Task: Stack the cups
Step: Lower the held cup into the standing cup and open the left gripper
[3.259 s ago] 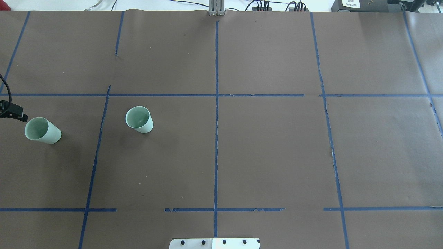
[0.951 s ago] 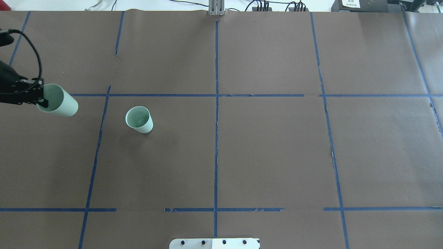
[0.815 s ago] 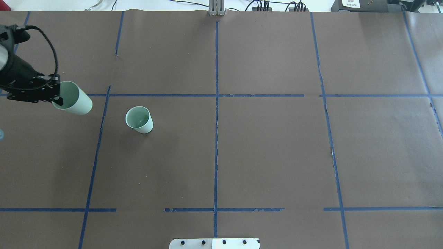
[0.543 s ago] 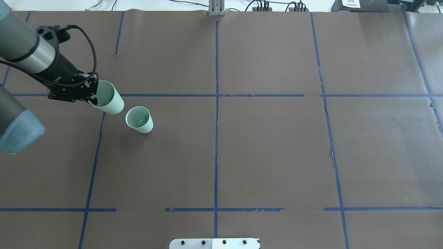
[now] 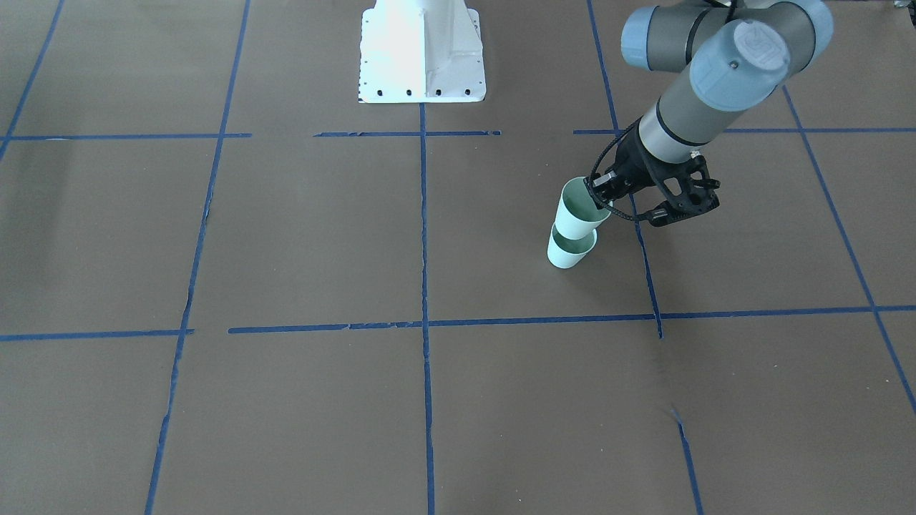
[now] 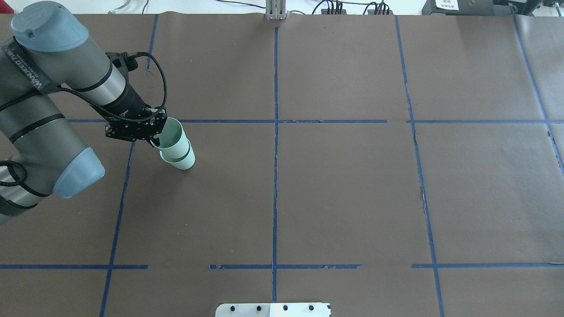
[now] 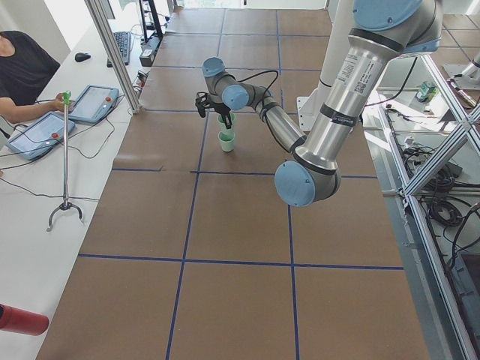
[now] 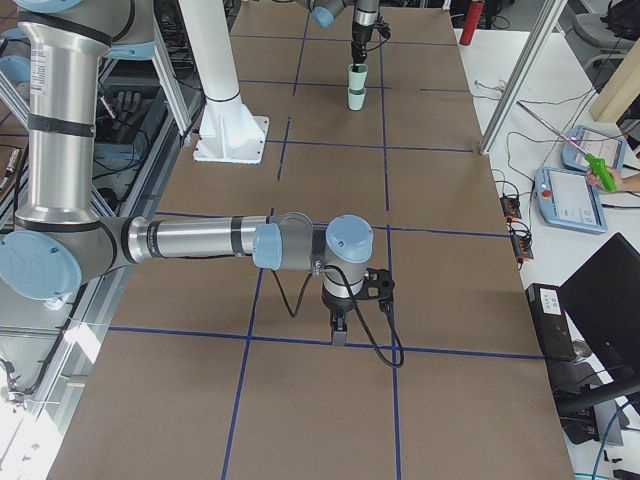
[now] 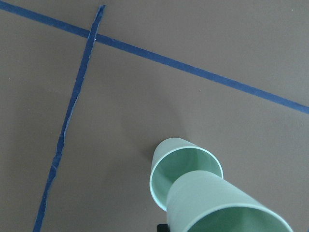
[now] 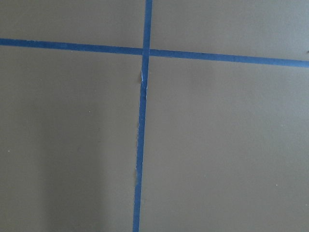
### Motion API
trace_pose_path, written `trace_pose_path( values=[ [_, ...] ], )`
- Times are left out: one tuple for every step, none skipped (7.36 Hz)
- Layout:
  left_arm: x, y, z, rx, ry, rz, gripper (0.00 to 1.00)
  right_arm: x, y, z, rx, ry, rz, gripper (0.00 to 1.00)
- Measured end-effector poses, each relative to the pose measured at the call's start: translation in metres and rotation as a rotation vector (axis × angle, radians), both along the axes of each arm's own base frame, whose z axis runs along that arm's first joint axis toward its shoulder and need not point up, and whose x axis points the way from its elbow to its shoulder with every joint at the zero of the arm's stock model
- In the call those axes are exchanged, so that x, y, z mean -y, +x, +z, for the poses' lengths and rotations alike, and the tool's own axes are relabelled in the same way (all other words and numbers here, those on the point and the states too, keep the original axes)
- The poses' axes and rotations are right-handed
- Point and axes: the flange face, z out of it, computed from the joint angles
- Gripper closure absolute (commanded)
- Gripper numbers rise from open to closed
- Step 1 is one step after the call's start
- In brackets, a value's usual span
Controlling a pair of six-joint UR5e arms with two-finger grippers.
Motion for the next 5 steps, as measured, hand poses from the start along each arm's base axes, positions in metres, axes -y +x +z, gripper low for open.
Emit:
trace_pose_path(
  values=[
    [0.0, 0.001, 0.003, 0.004, 0.0, 0.003, 1.0, 0.0, 0.0, 0.0, 0.0, 0.0, 0.0, 0.0],
    [-0.001, 0.001, 0.006, 0.007, -0.001, 0.005, 1.0, 0.0, 0.0, 0.0, 0.0, 0.0, 0.0, 0.0],
    [0.0, 0.002, 0.009, 0.009, -0.002, 0.008, 1.0, 0.0, 0.0, 0.0, 0.0, -0.001, 0.0, 0.0],
    [0.001, 0.004, 0.013, 0.011, -0.003, 0.009, 1.0, 0.0, 0.0, 0.0, 0.0, -0.001, 0.0, 0.0],
    [0.003, 0.005, 0.016, 0.011, -0.002, 0.009, 1.0, 0.0, 0.0, 0.0, 0.0, -0.001, 0.0, 0.0]
  ],
)
